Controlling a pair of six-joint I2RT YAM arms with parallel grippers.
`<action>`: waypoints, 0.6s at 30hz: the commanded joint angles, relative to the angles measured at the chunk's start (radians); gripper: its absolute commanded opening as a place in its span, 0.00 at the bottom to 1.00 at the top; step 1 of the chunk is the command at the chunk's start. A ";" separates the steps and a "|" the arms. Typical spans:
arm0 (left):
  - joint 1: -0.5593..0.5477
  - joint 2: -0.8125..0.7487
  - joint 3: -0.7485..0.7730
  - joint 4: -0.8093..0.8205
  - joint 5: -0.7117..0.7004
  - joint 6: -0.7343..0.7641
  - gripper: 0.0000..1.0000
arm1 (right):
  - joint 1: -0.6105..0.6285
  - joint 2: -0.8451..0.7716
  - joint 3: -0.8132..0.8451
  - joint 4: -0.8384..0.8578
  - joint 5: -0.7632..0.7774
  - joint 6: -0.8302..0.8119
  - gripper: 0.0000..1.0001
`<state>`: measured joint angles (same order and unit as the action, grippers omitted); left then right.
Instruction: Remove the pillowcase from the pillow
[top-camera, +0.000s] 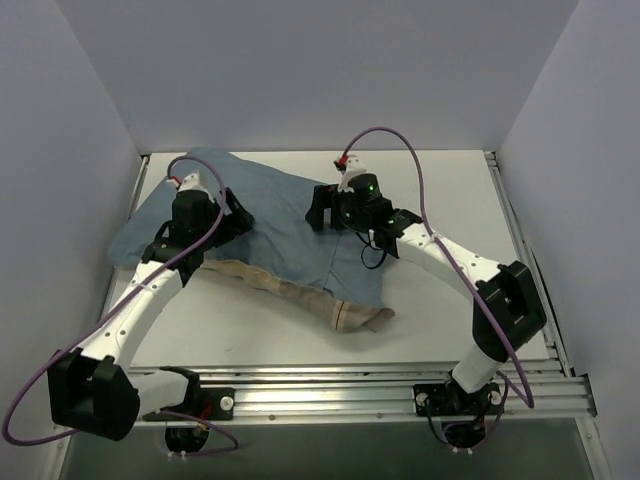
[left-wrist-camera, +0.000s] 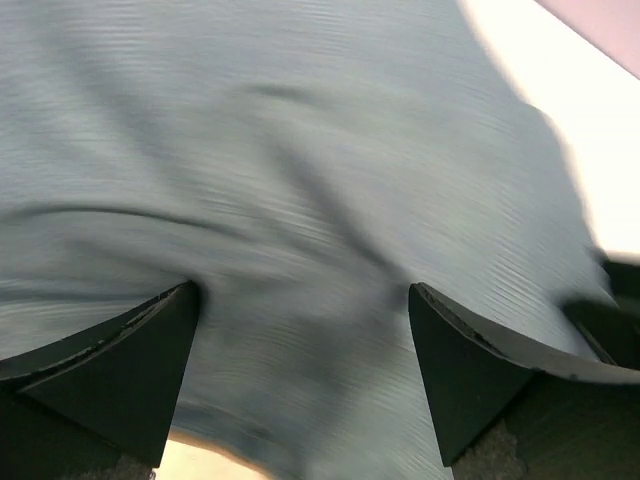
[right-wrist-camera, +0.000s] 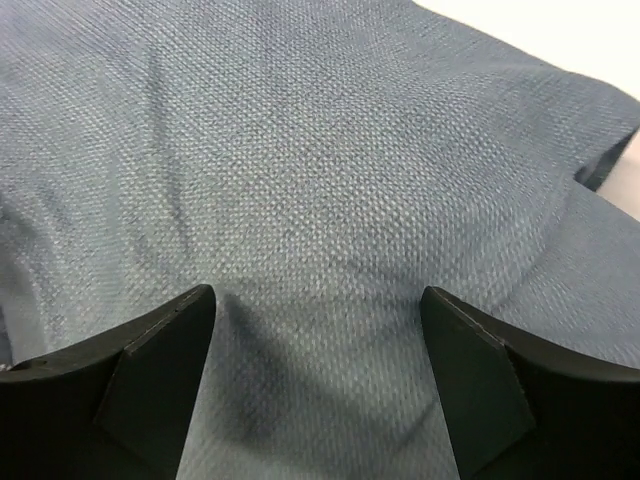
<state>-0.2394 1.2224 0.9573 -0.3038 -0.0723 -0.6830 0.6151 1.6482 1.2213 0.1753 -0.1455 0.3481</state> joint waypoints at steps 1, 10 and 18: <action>-0.148 -0.081 0.115 -0.060 0.031 0.184 0.94 | -0.014 -0.108 0.026 -0.034 0.060 -0.024 0.79; -0.425 -0.072 0.158 -0.095 -0.108 0.312 0.94 | -0.127 -0.333 -0.160 -0.140 -0.028 -0.060 0.78; -0.399 -0.018 0.113 -0.067 -0.207 0.243 0.94 | -0.114 -0.404 -0.308 -0.171 -0.184 -0.129 0.62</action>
<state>-0.6579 1.2201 1.0779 -0.3912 -0.2169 -0.4160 0.4915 1.2671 0.9459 0.0292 -0.2474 0.2646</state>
